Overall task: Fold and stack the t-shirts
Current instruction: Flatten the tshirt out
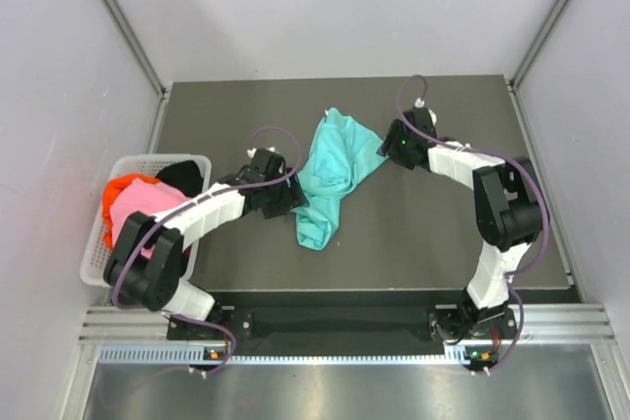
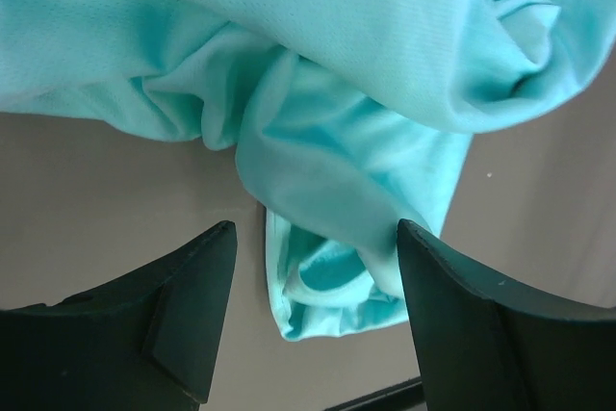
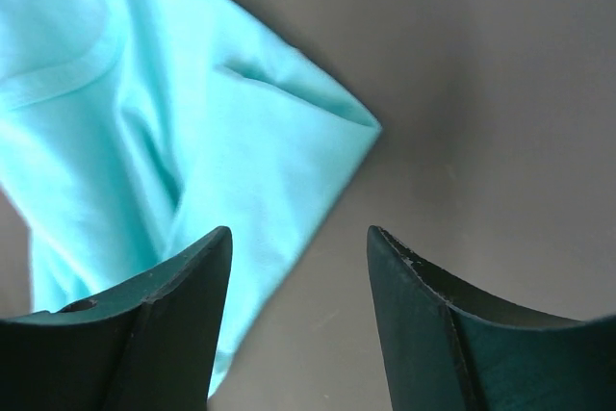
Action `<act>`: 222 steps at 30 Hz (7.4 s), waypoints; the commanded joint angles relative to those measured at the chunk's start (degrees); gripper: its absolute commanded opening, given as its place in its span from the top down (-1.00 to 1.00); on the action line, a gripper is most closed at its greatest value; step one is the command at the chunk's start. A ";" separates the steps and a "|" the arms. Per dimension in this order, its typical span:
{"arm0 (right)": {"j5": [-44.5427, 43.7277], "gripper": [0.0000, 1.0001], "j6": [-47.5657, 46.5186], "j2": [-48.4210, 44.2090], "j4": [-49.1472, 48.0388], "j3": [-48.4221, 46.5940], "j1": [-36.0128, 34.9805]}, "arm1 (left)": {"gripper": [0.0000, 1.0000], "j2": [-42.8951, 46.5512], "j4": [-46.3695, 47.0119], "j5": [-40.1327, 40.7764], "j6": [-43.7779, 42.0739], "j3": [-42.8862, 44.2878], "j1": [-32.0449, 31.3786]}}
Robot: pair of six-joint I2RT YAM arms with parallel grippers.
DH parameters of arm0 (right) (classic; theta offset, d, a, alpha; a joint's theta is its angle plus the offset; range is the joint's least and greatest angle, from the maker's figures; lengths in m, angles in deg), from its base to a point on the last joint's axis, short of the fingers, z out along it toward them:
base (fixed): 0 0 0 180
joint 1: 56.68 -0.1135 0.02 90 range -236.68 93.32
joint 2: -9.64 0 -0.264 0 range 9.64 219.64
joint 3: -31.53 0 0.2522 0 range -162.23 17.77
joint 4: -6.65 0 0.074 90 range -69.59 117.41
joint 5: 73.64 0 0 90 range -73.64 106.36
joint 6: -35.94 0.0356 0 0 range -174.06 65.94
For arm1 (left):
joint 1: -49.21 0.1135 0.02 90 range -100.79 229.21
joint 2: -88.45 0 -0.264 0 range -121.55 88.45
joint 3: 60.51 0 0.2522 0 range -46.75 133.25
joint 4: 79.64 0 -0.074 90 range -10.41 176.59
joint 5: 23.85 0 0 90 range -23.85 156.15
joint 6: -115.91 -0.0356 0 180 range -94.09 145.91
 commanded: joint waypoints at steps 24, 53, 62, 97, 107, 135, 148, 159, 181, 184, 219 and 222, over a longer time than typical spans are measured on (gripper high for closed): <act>5.41 0.10 -9.45 0.98 -7.12 -1.07 -8.89 | -0.25 -6.80 5.43 -6.47 0.18 3.77 1.18; -17.26 0.18 2.76 16.19 22.15 -32.00 -5.82 | -0.19 -2.24 5.60 -8.40 0.18 0.96 1.18; -17.18 0.20 6.89 17.77 20.48 -33.41 -7.22 | -0.18 -1.53 7.89 -10.07 0.27 -1.86 1.27; -20.96 1.00 8.84 21.65 20.30 -34.73 -8.02 | -0.16 0.31 4.47 -11.39 -1.40 0.85 3.11; -23.86 1.00 0.93 -0.37 18.81 -19.46 -2.41 | -0.35 2.25 -2.04 -5.59 -3.33 5.43 6.80; -14.63 0.99 -4.96 -30.65 13.53 19.59 8.24 | -0.39 1.29 6.40 -6.91 2.73 1.03 -7.61; -12.17 0.49 -0.31 -28.81 15.12 22.57 8.24 | -0.25 -8.12 5.16 -6.03 1.15 6.67 -9.89; -13.84 0.32 3.73 -27.66 16.78 18.71 8.42 | 0.03 -8.03 6.04 -6.47 1.06 5.61 -9.98; -15.42 0.48 7.69 -20.98 13.80 17.30 9.12 | 0.11 -6.80 5.78 -6.82 1.06 5.08 -10.07; -16.12 0.92 6.55 -23.70 13.62 17.91 9.12 | 0.69 -6.72 5.26 -5.69 0.97 5.08 -9.98; -1.19 1.00 -10.41 -35.85 10.59 8.42 20.90 | 1.00 5.25 -14.44 18.13 -5.27 15.73 -8.67; 1.97 1.00 -10.59 -30.14 2.23 6.68 20.99 | 1.00 -0.11 -10.05 15.87 -5.80 17.89 -3.50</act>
